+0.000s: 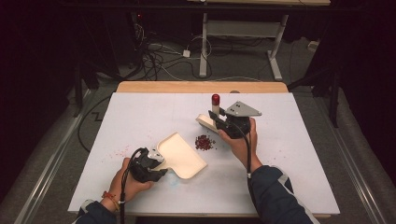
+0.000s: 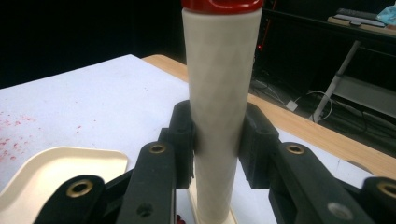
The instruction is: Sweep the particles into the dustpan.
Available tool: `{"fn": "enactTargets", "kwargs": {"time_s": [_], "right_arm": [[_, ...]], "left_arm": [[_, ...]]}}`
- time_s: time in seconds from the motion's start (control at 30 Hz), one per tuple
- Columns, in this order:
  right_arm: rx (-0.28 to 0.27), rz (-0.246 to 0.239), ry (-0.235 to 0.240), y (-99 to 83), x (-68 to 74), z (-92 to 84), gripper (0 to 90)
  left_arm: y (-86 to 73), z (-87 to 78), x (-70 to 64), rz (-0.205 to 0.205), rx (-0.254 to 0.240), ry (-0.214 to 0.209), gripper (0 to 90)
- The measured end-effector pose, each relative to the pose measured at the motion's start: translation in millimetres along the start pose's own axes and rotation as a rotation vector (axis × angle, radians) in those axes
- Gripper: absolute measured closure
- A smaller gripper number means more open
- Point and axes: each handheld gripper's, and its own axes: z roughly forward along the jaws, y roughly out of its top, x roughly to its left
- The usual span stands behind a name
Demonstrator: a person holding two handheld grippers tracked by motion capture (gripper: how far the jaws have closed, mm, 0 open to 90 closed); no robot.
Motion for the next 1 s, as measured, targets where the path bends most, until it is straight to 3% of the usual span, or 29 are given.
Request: {"fn": "enactTargets", "kwargs": {"time_s": [0.17, 0.4, 0.77, 1.0], "right_arm": [[-0.005, 0.033, 0.020, -0.9, -2.6, -5.4, 69.7], [-0.011, 0.027, 0.023, -3.6, 3.8, -8.9, 69.6], [0.006, 0.036, -0.014, -2.4, 14.6, -10.0, 69.5], [0.010, 0.024, 0.008, -2.2, 25.5, -8.3, 69.2]], "left_arm": [[0.9, -0.2, 0.1, 0.003, 0.007, 0.001, 64.2], [1.9, 0.0, -0.8, 0.004, 0.011, 0.006, 64.2], [3.8, 2.5, -0.4, 0.004, 0.015, 0.002, 64.2], [8.1, 3.0, 0.6, -0.009, 0.033, -0.003, 64.2]]}}
